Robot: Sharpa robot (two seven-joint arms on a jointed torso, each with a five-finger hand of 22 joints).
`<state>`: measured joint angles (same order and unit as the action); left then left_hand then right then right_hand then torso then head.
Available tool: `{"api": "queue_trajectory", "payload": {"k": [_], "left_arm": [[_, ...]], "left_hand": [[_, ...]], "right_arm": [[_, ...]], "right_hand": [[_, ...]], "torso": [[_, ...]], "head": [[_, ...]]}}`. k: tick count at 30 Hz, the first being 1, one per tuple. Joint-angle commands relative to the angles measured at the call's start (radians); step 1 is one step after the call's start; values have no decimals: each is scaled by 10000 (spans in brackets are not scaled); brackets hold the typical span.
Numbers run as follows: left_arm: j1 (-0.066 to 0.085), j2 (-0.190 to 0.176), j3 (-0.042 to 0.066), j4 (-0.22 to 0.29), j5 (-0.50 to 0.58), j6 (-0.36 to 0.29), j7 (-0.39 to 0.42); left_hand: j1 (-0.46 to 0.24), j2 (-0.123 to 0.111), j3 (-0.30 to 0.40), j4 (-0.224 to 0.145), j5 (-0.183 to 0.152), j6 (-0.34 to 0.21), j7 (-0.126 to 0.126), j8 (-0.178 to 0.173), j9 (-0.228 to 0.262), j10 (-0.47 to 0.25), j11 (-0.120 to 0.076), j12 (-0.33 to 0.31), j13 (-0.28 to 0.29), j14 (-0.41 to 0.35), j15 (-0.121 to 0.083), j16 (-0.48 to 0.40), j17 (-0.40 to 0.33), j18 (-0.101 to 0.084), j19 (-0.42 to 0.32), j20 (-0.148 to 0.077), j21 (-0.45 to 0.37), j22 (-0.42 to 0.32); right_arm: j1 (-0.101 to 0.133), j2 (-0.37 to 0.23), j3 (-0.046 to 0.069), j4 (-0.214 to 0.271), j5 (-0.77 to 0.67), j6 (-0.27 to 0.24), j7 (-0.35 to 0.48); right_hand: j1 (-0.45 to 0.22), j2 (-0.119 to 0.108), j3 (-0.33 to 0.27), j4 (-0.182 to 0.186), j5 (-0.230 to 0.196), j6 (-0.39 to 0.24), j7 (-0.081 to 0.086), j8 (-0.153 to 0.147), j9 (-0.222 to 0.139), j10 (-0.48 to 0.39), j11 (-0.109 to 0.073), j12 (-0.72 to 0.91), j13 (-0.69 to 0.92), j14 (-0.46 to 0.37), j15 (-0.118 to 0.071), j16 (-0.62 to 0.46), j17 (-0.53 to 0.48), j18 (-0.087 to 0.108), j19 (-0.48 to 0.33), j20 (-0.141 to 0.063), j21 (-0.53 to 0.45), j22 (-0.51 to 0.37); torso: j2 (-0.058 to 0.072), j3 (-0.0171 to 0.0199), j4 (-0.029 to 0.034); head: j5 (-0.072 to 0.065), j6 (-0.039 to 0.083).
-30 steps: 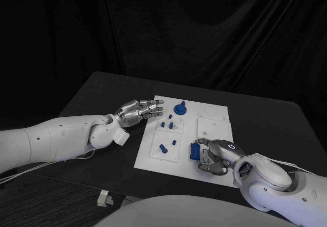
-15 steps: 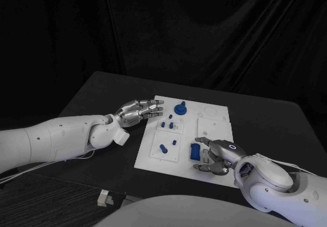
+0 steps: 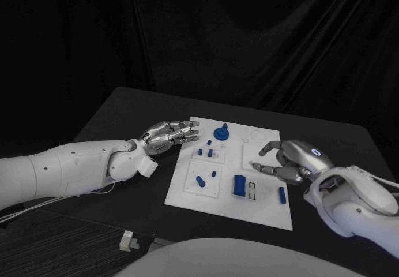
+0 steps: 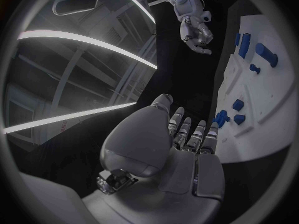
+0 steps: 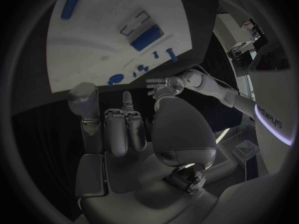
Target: Assemble the parts on the task board
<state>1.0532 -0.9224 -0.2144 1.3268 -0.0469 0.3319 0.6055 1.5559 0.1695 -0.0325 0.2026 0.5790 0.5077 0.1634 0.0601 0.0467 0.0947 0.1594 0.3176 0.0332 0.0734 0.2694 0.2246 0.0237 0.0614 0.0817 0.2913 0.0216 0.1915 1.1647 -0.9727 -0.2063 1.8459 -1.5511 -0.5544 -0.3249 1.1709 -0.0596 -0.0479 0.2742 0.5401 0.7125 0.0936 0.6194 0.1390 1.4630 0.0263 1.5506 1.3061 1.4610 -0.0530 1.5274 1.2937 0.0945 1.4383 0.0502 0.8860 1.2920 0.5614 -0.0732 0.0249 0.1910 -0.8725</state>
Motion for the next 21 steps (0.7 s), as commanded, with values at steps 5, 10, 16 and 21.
{"api": "queue_trajectory", "payload": {"k": [5, 10, 16, 21], "left_arm": [[-12, -182, 10, 331, -1157, -1235, 2049], [-12, -356, 10, 581, -2358, -2379, 2834], [-13, -408, 9, 632, -3180, -3457, 3332], [-13, -360, 9, 526, -3366, -3672, 3352]], "left_hand": [[-613, -563, -134, 644, -166, 566, 53, 300, 98, 257, -18, 509, 130, -276, -1023, -295, 60, 734, -145, -176, 23, -318], [-1035, -671, -807, 900, -636, 544, -336, 264, 68, 51, -524, 185, 88, -629, -1758, -1065, -47, 1199, -545, -814, -51, -888], [-2260, -612, -1903, 907, -3306, -2648, -2972, -325, -183, -503, -1713, -1158, -47, -740, -2734, -2163, -220, 1144, -702, -1888, -108, -1308], [-2158, -498, -1961, 884, -3134, -2533, -2371, -308, -166, -608, -2231, -1341, -60, -735, -2761, -2235, -234, 1119, -710, -1951, -110, -1350]], "right_arm": [[940, -275, 3, -147, 991, 1451, -1347], [1124, -241, 2, -421, 1495, 2575, -1943], [1196, -88, 0, -839, 1986, 3875, -2434], [1185, 66, -1, -1125, 1962, 5116, -2746]], "right_hand": [[-85, 184, -34, 93, -146, 1780, -316, -393, 233, 1078, -396, 202, 2647, 802, -261, -238, 1503, 234, -157, -151, -417, 1195], [-94, 222, -173, 122, -615, 2339, -287, -1574, -19, 1078, -381, 202, 2647, 675, -228, -645, 878, 371, -360, -161, -1271, 995], [17, 259, -229, 106, -306, 3711, -627, -1666, 216, 1078, -657, 202, 2647, 667, -432, -758, 749, 392, -316, -310, -1364, 980], [63, 268, -256, 96, -347, 4129, -776, -1689, 459, 1078, -794, 202, 2647, 586, -545, -1011, 384, 444, -378, -423, -1783, 884]], "torso": [[-8, 3, 15], [-6, 4, 24], [-5, -12, 22], [20, -5, 18]], "head": [[-94, -2], [-96, -2], [-153, -2], [-218, -2]]}}
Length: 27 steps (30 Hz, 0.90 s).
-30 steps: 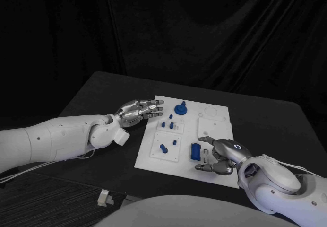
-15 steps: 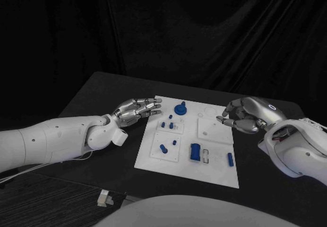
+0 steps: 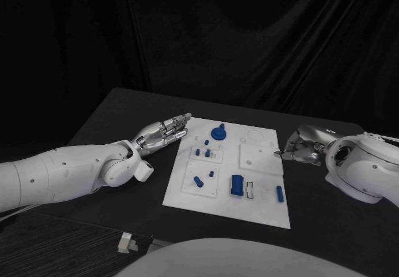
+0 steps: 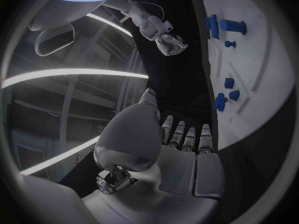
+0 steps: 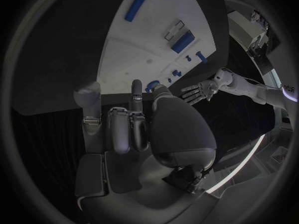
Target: Assemble the parts on the task board
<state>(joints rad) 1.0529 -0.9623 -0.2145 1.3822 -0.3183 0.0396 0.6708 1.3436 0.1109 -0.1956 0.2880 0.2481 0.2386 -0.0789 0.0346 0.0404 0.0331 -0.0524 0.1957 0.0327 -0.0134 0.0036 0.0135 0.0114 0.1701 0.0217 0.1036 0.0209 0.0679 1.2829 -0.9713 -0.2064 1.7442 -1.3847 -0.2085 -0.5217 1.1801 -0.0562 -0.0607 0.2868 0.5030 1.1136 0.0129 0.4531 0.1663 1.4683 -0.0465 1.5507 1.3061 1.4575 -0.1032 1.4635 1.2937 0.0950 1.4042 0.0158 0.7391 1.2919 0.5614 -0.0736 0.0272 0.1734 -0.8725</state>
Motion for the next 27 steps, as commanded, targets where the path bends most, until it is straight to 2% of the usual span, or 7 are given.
{"api": "queue_trajectory", "payload": {"k": [1, 5, 7, 9, 14, 18, 27], "left_arm": [[-10, 52, 10, -40, -669, -742, 2687], [-11, 129, 10, -96, -715, -657, 2641], [-11, 158, 10, -128, -836, -652, 2633], [-12, 177, 10, -160, -1273, -699, 2636], [-14, 216, 9, -183, -2155, -789, 2630], [-16, 243, 9, -218, -2357, -813, 2631], [-20, 233, 8, -217, -2472, -781, 2566]], "left_hand": [[106, 145, -322, 31, 340, 194, 210, -52, -101, 2, -91, -134, -55, 134, -5, -132, -113, 0, -110, -14, -102, -121], [360, 300, -320, 31, 694, 510, 827, -18, -70, 8, 245, -116, -52, 133, 94, -111, -108, 2, -108, 107, -101, -129], [404, 320, -323, 32, 754, 565, 885, -14, -67, 9, 295, -117, -52, 133, 103, -107, -107, 9, -109, 127, -101, -134], [543, 350, -341, 31, 938, 655, 1003, -12, -63, 19, 419, -100, -50, 134, 159, -104, -106, 24, -107, 207, -100, -135], [637, 370, -438, 48, 914, 577, 709, -32, -78, 62, 168, -200, -64, 134, 208, -135, -114, 55, -114, 281, -106, -171], [632, 384, -444, 48, 914, 569, 700, -33, -79, 58, 182, -210, -65, 134, 212, -135, -114, 55, -115, 286, -107, -175], [705, 540, -534, 37, 1097, 543, 761, -29, -77, 45, 220, -313, -69, 134, 405, -135, -114, 45, -111, 955, -105, -186]], "right_arm": [[-18, 71, 0, -148, 294, 1871, -823], [-154, 185, 0, -344, 320, 2693, -987], [-211, 235, -1, -413, 335, 2857, -1021], [-282, 281, -1, -475, 346, 2952, -1046], [-465, 378, -1, -594, 371, 3000, -1079], [-570, 433, -1, -644, 422, 2945, -1085], [-806, 530, -1, -700, 491, 2794, -1084]], "right_hand": [[-17, 237, -129, -34, 10, 96, 40, -95, 192, 1025, -66, 201, 2647, 591, -47, -451, 275, 445, -55, -87, -394, 863], [100, 241, -136, -84, -620, 171, 80, -500, 222, 1025, -33, 201, 2647, 576, -18, -596, 135, 445, -87, -77, -591, 802], [136, 283, -78, -97, -1356, 226, 84, -644, 244, 1025, -34, 201, 2647, 576, -26, -638, 96, 448, -79, -82, -651, 785], [142, 276, -59, -105, -1472, 252, 88, -701, 257, 1025, -30, 201, 2647, 575, -26, -660, 73, 455, -79, -83, -708, 771], [64, 248, -49, -77, -1814, 247, 127, -871, 299, 1025, 0, 201, 2647, 562, -7, -739, -14, 487, -113, -70, -988, 703], [48, 250, -16, -89, -1975, 158, 171, -1047, 319, 982, 36, 144, 2580, 557, 16, -787, -62, 513, -138, -52, -1213, 647], [43, 232, 27, -113, -1978, -29, 260, -1326, 324, 876, 109, -1, 2419, 536, 71, -889, -178, 553, -188, -11, -1577, 556]], "torso": [[28, 0, -10], [12, -2, -8], [11, -5, -15], [11, -5, -17], [16, -4, -6], [18, -7, -16], [14, -3, -22]], "head": [[-58, -2], [-51, -2], [-38, -2], [-38, -2], [-29, -2], [-21, -2], [3, -2]]}}
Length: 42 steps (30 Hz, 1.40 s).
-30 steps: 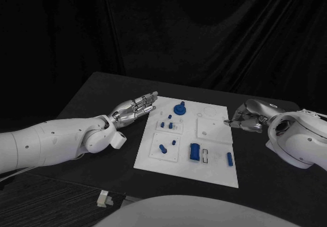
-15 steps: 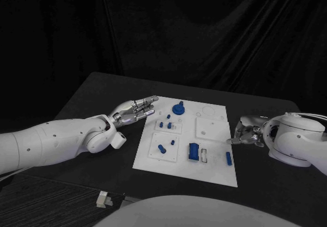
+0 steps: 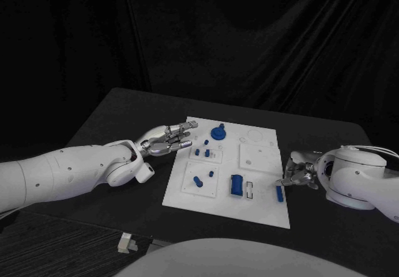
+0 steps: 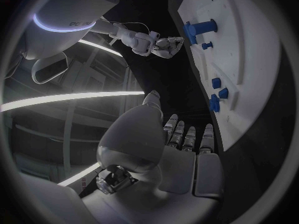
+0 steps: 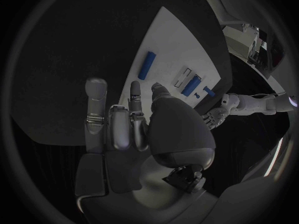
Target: Assemble the parts on the task board
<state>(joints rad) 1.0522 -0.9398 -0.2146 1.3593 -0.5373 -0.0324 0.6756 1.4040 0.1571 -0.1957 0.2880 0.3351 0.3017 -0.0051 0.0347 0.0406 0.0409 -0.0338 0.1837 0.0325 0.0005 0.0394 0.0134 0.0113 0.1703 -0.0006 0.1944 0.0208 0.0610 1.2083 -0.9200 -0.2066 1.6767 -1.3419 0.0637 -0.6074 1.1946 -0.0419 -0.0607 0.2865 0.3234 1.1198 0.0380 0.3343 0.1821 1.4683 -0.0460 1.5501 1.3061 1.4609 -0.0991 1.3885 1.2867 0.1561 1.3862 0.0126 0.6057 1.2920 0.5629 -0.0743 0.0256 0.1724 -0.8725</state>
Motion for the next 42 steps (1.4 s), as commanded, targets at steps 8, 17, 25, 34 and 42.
{"api": "queue_trajectory", "payload": {"k": [8, 17, 25, 34, 42], "left_arm": [[-17, -37, 9, 39, -296, 68, 2417], [-21, -37, 9, 42, -298, 226, 2357], [-27, -14, 9, 26, -299, 326, 2314], [-38, 20, 9, -10, -90, 436, 2256], [-53, 64, 9, -59, 107, 503, 2241]], "left_hand": [[275, 174, -524, 38, 583, 51, 174, -15, -66, -29, 172, -204, -66, -5, 316, -134, -113, 69, 117, 191, -100, -113], [329, 261, -526, 47, 660, 127, 225, -10, -61, -13, 302, -173, -60, 15, 535, -83, -94, 74, 127, 351, -93, -93], [333, 318, -534, 47, 667, 128, 246, -10, -61, 2, 424, -150, -57, 24, 667, -66, -88, 80, 133, 412, -89, -83], [366, 367, -538, 38, 703, 194, 301, 0, -53, 30, 570, -98, -49, 41, 797, -34, -76, 85, 140, 474, -84, -71], [428, 396, -519, 31, 759, 213, 336, 2, -52, 43, 651, -75, -47, 55, 855, -9, -67, 89, 145, 497, -80, -61]], "right_arm": [[-214, 95, 1, -146, 80, 114, -227], [-350, 170, 1, -229, 83, 217, -231], [-509, 261, 1, -315, 84, 317, -241], [-680, 329, 1, -359, 84, 207, -237], [-718, 360, 1, -303, 208, -227, -158]], "right_hand": [[60, 85, 157, -243, 175, -176, 76, -416, 197, 800, 169, -96, 2314, 457, 89, -290, -276, -11, -70, 77, -665, 446], [247, 81, 297, -395, 496, -226, 114, -629, 231, 742, 205, -171, 2239, 417, 122, -398, -387, 22, -115, 115, -965, 366], [342, 80, 368, -476, 600, -241, 125, -711, 247, 714, 214, -208, 2204, 400, 131, -450, -447, 43, -136, 125, -1136, 323], [665, 56, 628, -766, 1060, -344, 178, -968, 288, 660, 258, -273, 2144, 374, 166, -528, -512, 66, -153, 156, -1401, 253], [1361, -17, 1237, -1367, 2369, -356, 203, -1179, 370, 624, 267, -314, 2114, 375, 167, -537, -489, 64, -113, 159, -1464, 257]], "torso": [[-3, 5, -2], [-2, 5, -6], [-7, 8, -8], [0, 5, 0], [-7, 7, -1]], "head": [[14, -2], [12, -2], [53, -2], [42, -2], [41, -2]]}}
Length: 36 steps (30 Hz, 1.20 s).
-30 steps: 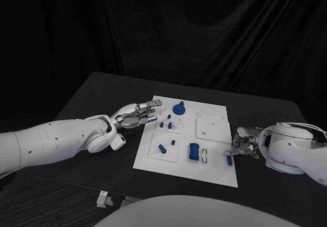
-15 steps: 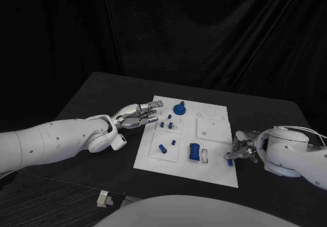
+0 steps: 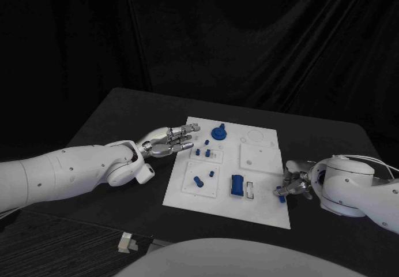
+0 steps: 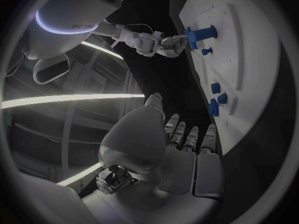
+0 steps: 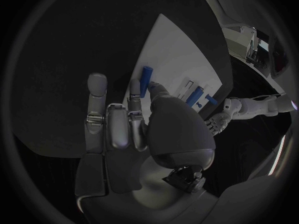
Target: Assemble the parts on the task board
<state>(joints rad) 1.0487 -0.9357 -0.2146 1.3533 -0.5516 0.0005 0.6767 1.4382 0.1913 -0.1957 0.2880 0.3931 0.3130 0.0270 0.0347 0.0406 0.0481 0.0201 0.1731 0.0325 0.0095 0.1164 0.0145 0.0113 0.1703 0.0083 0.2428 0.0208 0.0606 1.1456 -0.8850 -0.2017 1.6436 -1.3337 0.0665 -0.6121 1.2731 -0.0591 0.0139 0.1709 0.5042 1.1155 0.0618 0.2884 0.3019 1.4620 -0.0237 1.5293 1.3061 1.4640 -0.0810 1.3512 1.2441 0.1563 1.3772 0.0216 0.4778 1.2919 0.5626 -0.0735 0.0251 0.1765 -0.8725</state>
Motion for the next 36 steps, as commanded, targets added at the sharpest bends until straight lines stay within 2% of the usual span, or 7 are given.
{"api": "queue_trajectory", "payload": {"k": [1, 6, 8, 10, 13, 23, 36], "left_arm": [[-19, 25, 9, -3, 255, 178, 2228], [-27, 35, 9, -21, 278, 200, 2217], [-30, 36, 9, -26, 282, 210, 2210], [-32, 39, 9, -32, 284, 219, 2205], [-37, 49, 9, -45, 286, 237, 2199], [-57, 90, 9, -72, 288, 298, 2173], [-69, 98, 9, -96, 289, 439, 2060]], "left_hand": [[99, 57, -515, 29, 191, 105, 21, 2, -52, -25, 126, 37, -46, -34, 93, -18, -68, 88, 55, 15, -81, -59], [176, 68, -493, 19, 265, 112, 46, 1, -52, -12, 216, 63, -43, -26, 126, -7, -64, 89, 57, 24, -80, -60], [217, 72, -481, 16, 297, 129, 56, 3, -51, -4, 269, 77, -42, -23, 131, -2, -62, 89, 57, 28, -79, -60], [251, 73, -471, 13, 325, 138, 67, 4, -50, 1, 309, 85, -41, -21, 134, 1, -61, 89, 58, 31, -79, -61], [309, 76, -451, 7, 385, 151, 94, 5, -49, 6, 355, 97, -40, -20, 141, 3, -61, 89, 59, 35, -78, -60], [527, 102, -356, -8, 621, 230, 163, 16, -40, 43, 496, 186, -27, 5, 165, 45, -47, 90, 63, 48, -76, -58], [615, 117, -314, 10, 667, 349, 300, 29, -29, 111, 713, 316, -12, 61, 242, 134, -19, 87, 71, 79, -70, -47]], "right_arm": [[-94, 12, -48, 36, 164, -313, -100], [-104, 22, -48, 67, 453, -631, -42], [-106, 17, -48, 75, 542, -716, -30], [-108, 5, -48, 95, 619, -818, -11], [-109, -23, -48, 147, 688, -990, 35], [-106, -126, -45, 406, 1731, -1469, 266], [41, -65, -43, 475, 5264, -1844, 215]], "right_hand": [[689, 104, 667, -355, 944, -281, -29, -744, -793, 679, 46, -115, 2107, 346, -13, -158, -48, 57, -7, 67, -176, 273], [1044, -24, 1463, -932, 1808, -211, 30, -797, -656, 673, 73, -123, 2108, 353, -3, -133, 8, 44, 18, 53, -129, 369], [756, -284, 2714, -1214, 1055, -152, 141, -875, -538, 662, 89, -141, 2097, 351, 42, -130, 36, -7, -11, 97, -100, 516], [329, -644, 3817, -1611, 1090, -112, 117, -917, -379, 668, 112, -144, 2093, 355, 14, -129, 57, 23, -4, 79, -39, 656], [105, -735, 4295, -1877, 1248, -73, 81, -899, -251, 696, 107, -112, 2124, 373, 12, -100, 104, 29, 19, 53, 66, 691], [-342, -821, 5181, -2511, 1245, -45, 62, -852, 76, 915, 76, 171, 2400, 536, -39, 242, 557, -68, 220, -8, 908, 833], [-895, -772, 5293, -2508, 1199, -35, 18, -786, 283, 983, 47, 265, 2492, 578, -49, 355, 694, -90, 293, -7, 1180, 849]], "torso": [[-5, -1, 3], [-2, -2, -1], [-1, -4, -2], [0, -3, -2], [2, -1, 2], [-1, -4, 4], [-5, 1, -2]], "head": [[1, -2], [31, -2], [46, -2], [52, -2], [52, -2], [95, -2], [103, -2]]}}
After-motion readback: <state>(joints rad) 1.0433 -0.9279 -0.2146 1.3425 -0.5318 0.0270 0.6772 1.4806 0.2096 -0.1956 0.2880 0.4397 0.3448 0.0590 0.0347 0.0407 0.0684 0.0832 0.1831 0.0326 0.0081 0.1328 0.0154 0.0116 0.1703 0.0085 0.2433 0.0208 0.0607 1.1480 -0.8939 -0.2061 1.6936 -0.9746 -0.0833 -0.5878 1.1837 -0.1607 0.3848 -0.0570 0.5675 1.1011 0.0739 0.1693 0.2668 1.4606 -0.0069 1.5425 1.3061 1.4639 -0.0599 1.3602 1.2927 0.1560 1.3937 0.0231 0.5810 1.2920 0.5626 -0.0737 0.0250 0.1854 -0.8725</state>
